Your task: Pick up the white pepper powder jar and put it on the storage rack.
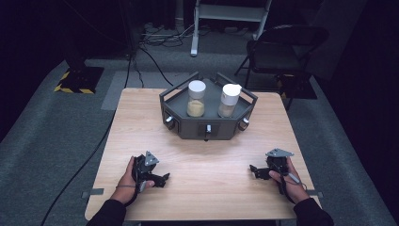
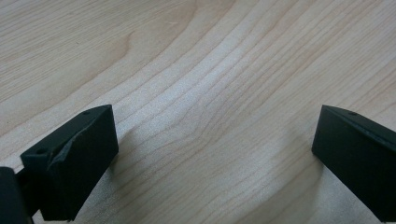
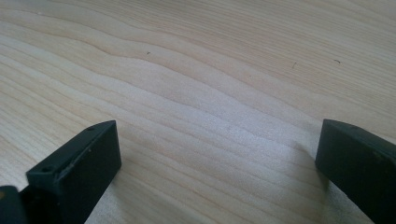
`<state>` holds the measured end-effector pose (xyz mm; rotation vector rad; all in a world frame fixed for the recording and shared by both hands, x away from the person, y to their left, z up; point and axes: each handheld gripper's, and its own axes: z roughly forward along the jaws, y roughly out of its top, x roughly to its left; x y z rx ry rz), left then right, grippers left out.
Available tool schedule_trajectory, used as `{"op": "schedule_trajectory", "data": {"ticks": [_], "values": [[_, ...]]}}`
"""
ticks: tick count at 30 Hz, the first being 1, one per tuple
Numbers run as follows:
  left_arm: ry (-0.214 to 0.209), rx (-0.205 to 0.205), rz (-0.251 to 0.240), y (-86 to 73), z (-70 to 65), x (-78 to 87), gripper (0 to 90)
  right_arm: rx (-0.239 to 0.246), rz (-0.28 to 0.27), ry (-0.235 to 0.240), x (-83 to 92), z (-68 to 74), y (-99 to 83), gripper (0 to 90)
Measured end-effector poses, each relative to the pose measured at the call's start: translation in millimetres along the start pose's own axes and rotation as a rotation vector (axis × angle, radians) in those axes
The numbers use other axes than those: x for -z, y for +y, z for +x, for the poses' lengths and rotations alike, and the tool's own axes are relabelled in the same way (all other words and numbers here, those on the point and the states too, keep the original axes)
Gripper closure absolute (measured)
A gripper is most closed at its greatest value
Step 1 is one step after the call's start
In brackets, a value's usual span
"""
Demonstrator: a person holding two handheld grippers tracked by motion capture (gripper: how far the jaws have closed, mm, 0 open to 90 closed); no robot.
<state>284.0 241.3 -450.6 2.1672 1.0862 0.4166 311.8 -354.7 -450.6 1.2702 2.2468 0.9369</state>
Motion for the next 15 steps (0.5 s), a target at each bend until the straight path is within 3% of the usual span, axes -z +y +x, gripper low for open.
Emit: {"op": "schedule_trajectory", "data": {"ticks": [15], "values": [[-0.003,-0.006,0.002,1.9,0.8,-1.3,0.0,0.005,0.001,0.008,0.3,-1.8,-0.1,0.0]]}}
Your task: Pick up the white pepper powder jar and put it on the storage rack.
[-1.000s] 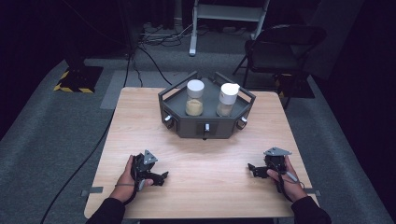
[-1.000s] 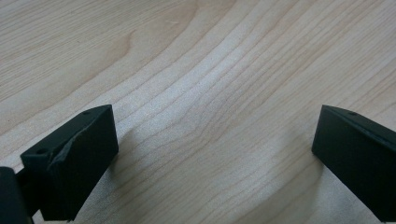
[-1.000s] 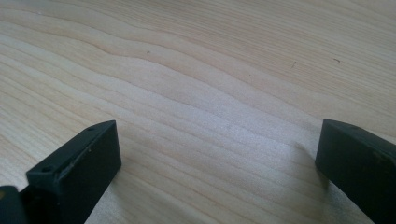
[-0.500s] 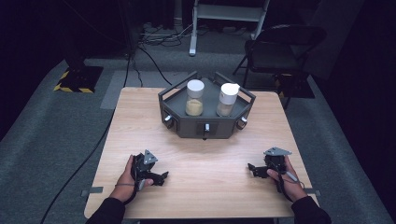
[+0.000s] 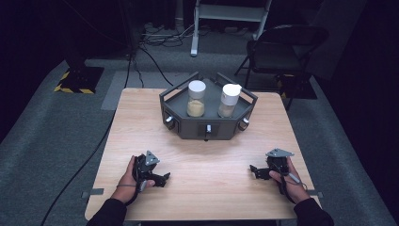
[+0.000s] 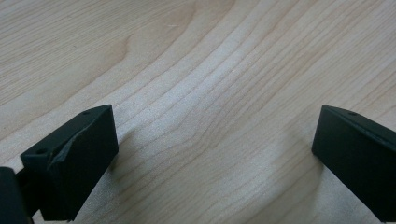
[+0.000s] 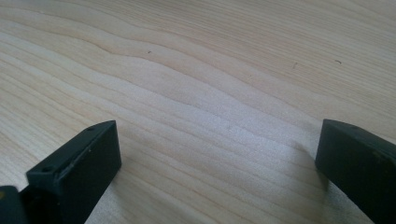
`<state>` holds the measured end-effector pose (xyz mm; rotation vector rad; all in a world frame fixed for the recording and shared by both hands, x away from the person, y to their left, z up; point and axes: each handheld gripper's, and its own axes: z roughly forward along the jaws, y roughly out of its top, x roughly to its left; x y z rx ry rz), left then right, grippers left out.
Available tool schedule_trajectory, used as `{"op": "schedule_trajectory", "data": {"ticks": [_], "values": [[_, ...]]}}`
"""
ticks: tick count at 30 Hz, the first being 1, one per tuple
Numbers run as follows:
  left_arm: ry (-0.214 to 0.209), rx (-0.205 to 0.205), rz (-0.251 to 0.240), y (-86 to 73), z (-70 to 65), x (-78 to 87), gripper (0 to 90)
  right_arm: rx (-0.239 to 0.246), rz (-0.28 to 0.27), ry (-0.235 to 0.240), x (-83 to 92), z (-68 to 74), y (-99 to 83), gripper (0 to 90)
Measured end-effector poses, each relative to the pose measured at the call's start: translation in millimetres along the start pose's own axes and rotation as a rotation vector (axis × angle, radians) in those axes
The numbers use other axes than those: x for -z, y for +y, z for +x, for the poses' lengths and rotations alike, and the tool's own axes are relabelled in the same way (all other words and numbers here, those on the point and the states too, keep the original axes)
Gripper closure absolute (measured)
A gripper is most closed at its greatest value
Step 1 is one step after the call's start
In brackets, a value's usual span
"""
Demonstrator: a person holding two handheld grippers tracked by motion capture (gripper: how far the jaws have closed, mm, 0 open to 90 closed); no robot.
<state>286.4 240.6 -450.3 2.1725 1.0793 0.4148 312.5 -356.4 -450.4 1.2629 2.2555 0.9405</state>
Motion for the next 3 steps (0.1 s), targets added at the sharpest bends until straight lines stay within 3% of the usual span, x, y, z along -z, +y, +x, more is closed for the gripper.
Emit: {"op": "schedule_trajectory", "data": {"ticks": [3], "values": [[-0.001,0.000,-0.001,0.1,0.3,-0.4,0.0,0.001,-0.001,0.001,-0.1,-0.3,0.0,0.0]]}}
